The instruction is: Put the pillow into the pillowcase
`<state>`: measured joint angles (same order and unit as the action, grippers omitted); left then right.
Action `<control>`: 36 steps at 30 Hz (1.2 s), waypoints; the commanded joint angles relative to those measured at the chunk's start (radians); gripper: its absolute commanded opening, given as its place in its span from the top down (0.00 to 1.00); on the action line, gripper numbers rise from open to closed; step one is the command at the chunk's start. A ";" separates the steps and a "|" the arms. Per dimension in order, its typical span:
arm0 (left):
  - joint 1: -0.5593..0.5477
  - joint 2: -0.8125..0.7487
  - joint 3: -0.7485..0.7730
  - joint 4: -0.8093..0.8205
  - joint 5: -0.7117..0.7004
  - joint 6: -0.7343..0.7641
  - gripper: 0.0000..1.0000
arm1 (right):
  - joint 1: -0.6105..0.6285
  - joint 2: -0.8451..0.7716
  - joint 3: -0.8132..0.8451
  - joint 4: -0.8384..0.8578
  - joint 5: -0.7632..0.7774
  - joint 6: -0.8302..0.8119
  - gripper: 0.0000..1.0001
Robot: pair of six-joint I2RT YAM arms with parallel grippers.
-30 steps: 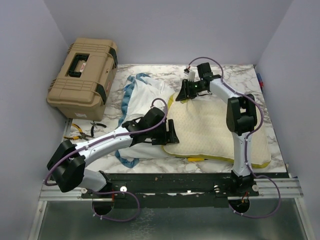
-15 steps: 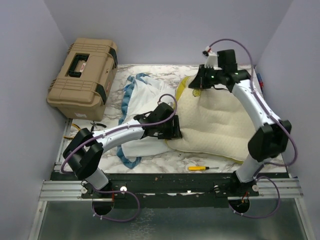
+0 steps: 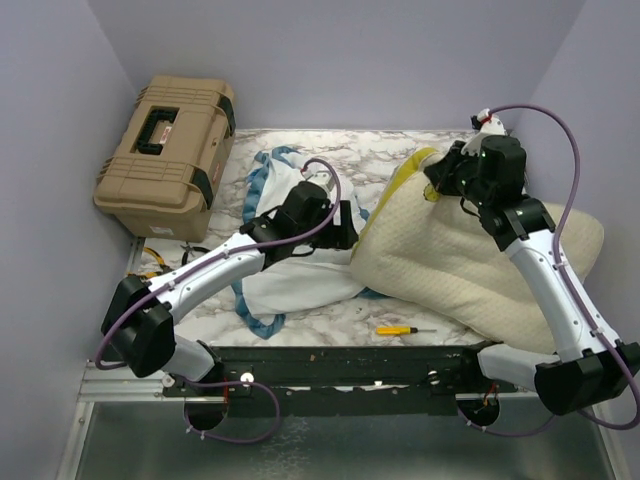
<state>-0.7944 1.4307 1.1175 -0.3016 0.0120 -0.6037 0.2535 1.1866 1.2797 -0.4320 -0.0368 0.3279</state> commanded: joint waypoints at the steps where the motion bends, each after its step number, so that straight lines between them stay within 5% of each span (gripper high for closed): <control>1: 0.101 0.011 0.038 -0.046 -0.041 0.172 0.14 | 0.001 -0.047 -0.031 0.019 0.224 0.025 1.00; 9: 0.145 0.213 0.244 -0.187 -0.046 0.437 0.11 | 0.001 -0.133 -0.062 -0.081 0.332 -0.041 1.00; 15: 0.061 0.408 0.403 -0.270 -0.064 0.590 0.11 | 0.001 -0.179 -0.043 -0.147 0.330 -0.036 1.00; 25: -0.001 0.622 0.493 -0.286 -0.325 0.614 0.12 | 0.001 -0.249 -0.023 -0.193 0.347 -0.066 1.00; 29: 0.000 0.669 0.560 -0.284 -0.463 0.572 0.24 | 0.000 -0.258 -0.015 -0.202 0.327 -0.073 1.00; 36: 0.018 0.713 0.745 -0.287 -0.431 0.548 0.69 | 0.001 -0.262 -0.020 -0.200 0.289 -0.074 1.00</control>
<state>-0.7864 2.1357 1.7477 -0.5941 -0.3893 -0.0399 0.2554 0.9459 1.2366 -0.5972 0.2398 0.2729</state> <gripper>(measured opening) 0.398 0.074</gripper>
